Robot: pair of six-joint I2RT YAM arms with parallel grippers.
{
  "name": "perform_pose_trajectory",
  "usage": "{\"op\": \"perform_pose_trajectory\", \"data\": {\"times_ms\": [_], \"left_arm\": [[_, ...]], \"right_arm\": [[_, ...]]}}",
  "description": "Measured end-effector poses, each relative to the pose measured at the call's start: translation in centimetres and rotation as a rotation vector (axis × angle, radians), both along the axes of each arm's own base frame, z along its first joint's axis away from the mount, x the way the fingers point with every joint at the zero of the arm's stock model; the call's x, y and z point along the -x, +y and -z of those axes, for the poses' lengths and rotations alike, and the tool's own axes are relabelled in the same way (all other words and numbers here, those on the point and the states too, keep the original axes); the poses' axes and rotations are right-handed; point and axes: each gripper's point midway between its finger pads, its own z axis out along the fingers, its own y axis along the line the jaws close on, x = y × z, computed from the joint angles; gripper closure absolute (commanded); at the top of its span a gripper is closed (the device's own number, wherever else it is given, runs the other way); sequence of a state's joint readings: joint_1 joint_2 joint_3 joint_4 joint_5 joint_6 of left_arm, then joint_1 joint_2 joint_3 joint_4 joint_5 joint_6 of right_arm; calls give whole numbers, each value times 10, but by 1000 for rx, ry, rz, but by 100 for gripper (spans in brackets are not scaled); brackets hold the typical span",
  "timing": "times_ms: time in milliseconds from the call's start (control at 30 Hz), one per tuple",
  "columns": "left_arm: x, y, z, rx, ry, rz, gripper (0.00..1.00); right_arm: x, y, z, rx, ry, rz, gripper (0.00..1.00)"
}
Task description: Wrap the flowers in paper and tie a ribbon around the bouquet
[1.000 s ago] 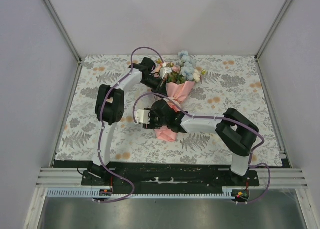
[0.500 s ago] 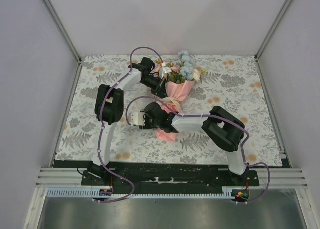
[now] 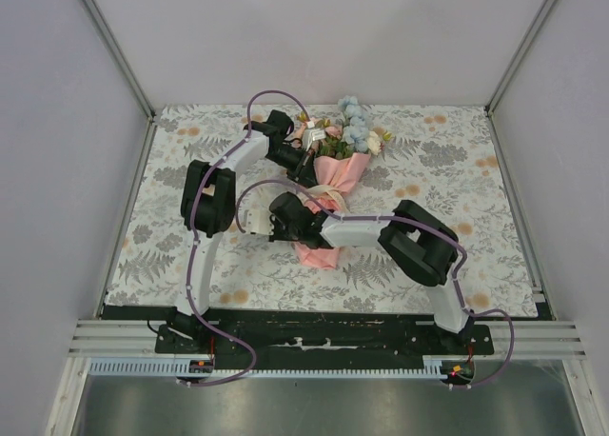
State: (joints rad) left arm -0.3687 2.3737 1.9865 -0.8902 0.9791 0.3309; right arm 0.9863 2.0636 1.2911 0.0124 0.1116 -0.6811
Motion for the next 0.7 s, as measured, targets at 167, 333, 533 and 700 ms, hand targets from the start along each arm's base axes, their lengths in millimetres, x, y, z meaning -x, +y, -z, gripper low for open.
{"op": "perform_pose_trajectory", "data": {"times_ms": [167, 333, 533, 700], "left_arm": [[0, 0, 0, 0, -5, 4, 98], [0, 1, 0, -1, -6, 6, 98], [0, 1, 1, -1, -6, 6, 98], [0, 1, 0, -1, -6, 6, 98]], "right_arm": [[14, -6, -33, -93, 47, 6, 100], [16, -9, -98, -291, 49, 35, 100], [12, -15, -108, -361, 86, 49, 68], [12, -9, -86, -305, 75, -36, 36]]}}
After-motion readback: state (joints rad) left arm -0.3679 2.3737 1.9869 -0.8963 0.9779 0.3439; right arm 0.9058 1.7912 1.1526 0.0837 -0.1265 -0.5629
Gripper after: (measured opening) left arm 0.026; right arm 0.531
